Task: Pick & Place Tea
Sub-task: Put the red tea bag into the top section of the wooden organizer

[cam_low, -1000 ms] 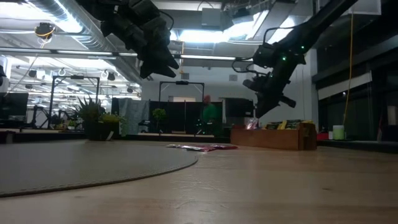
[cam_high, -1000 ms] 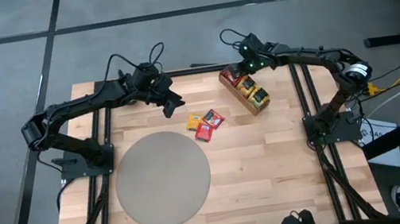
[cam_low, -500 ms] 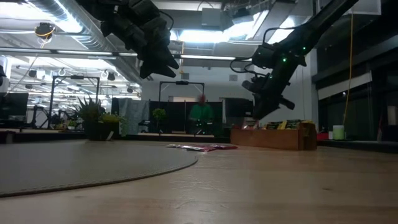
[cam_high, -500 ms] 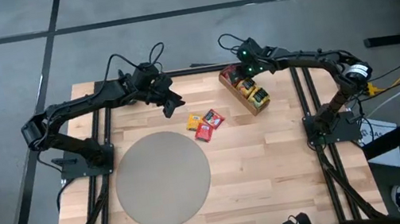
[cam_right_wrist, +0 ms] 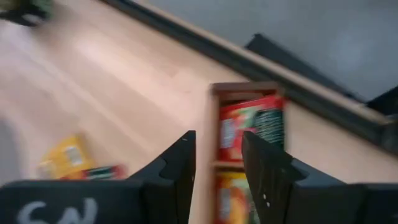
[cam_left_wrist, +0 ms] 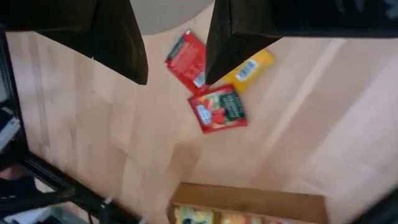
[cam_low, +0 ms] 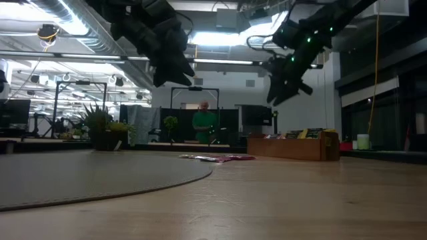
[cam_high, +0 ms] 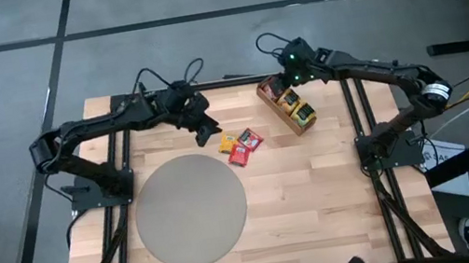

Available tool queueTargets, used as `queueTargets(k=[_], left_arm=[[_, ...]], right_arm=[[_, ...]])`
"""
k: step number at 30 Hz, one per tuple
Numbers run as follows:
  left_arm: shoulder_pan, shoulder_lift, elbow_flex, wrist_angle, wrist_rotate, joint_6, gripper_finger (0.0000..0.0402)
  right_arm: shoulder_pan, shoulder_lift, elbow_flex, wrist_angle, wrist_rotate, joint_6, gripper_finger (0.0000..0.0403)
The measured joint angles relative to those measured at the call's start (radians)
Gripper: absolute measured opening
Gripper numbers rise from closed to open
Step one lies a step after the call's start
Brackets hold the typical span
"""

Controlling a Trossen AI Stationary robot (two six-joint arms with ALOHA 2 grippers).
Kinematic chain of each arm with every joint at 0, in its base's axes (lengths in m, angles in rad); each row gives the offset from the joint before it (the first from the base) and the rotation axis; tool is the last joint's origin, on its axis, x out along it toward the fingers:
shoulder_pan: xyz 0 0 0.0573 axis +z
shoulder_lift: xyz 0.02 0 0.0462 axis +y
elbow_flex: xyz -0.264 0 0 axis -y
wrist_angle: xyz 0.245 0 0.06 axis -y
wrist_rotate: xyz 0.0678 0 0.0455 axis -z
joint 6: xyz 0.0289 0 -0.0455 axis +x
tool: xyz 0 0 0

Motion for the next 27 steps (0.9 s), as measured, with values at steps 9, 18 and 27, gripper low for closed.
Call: queueTargets(k=[9,18,27], left_arm=[[-0.060,0.074,0.000,0.023,-0.148,-0.044,0.0157],[-0.060,0.182,0.027,0.061,-0.140,-0.079,0.0157],[-0.060,0.260,0.030,0.108,-0.089,-0.211,0.0157]], right_arm=[[0.160,-0.017,0.006,-0.042,-0.233,0.181,0.0131],[0.313,-0.012,0.003,-0.066,-0.201,0.247,0.0131],[0.367,0.027,-0.110,0.069,-0.208,0.342,0.0063]])
